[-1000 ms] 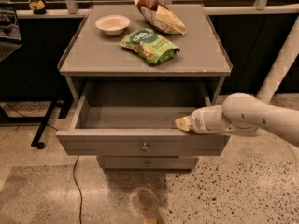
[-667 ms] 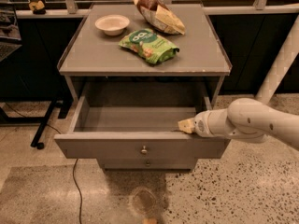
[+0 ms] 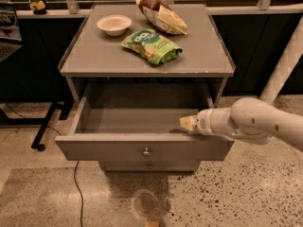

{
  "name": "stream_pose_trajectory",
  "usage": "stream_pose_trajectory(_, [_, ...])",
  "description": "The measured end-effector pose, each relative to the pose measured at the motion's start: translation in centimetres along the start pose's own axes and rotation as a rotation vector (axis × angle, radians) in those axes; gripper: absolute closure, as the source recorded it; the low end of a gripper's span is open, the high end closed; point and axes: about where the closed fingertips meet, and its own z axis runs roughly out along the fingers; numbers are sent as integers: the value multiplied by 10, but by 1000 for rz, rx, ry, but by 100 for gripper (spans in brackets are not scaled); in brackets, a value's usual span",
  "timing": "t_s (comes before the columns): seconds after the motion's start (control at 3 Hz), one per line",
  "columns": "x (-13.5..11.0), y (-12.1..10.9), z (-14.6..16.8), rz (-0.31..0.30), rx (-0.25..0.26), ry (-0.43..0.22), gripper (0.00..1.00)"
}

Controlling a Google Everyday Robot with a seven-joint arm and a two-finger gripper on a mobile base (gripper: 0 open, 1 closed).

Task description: Open top drawer

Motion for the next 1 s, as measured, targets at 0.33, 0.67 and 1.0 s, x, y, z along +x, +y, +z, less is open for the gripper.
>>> stream_pose_trajectory(0.33, [-31, 2, -1, -21, 10, -49, 58])
stream_pose_trajectory(0.67, [-54, 6, -4, -20, 14, -82, 34])
stream_pose_trajectory(1.0, [-54, 6, -4, -20, 14, -82, 11])
